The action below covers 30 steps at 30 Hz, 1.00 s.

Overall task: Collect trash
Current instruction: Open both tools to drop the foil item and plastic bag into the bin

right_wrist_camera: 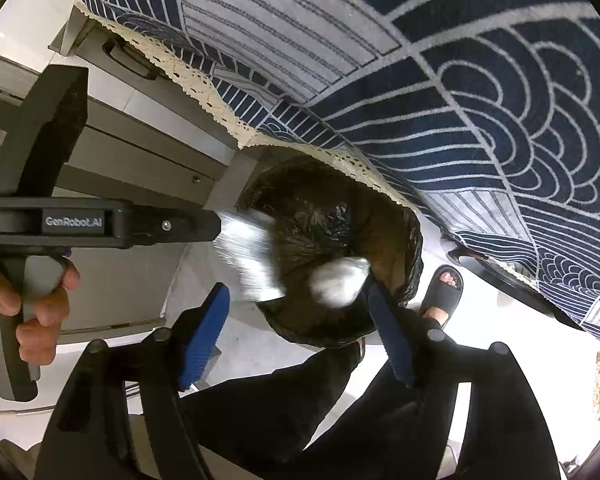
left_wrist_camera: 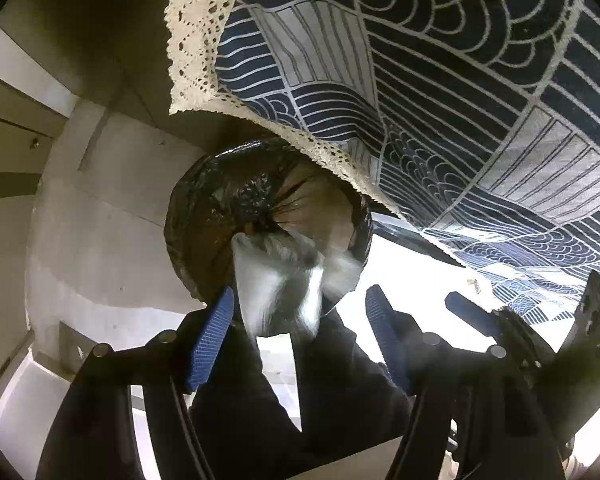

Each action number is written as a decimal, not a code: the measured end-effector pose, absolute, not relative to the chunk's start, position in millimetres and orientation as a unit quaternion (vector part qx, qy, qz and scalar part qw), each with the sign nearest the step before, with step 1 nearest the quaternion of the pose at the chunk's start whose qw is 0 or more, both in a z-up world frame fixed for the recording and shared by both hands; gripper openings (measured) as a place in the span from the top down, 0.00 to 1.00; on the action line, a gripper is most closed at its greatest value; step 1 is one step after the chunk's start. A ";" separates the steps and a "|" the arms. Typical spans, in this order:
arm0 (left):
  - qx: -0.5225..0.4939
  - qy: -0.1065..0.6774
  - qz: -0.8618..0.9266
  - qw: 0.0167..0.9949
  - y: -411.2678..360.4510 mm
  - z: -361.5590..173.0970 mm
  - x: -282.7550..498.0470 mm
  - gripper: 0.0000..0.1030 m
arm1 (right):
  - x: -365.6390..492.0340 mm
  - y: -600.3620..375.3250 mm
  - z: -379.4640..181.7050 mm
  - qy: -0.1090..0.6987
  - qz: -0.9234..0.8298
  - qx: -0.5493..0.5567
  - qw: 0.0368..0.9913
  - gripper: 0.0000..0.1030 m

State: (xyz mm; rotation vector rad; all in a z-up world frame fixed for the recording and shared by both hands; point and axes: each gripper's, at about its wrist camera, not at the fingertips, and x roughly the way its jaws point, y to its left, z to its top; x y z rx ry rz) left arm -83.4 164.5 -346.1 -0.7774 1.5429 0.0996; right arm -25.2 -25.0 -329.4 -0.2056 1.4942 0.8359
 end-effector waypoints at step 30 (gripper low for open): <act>-0.309 0.606 0.008 0.733 162.6 -234.5 -89.1 0.36 | -34.2 -59.1 -204.6 0.563 0.376 -0.073 0.732 0.30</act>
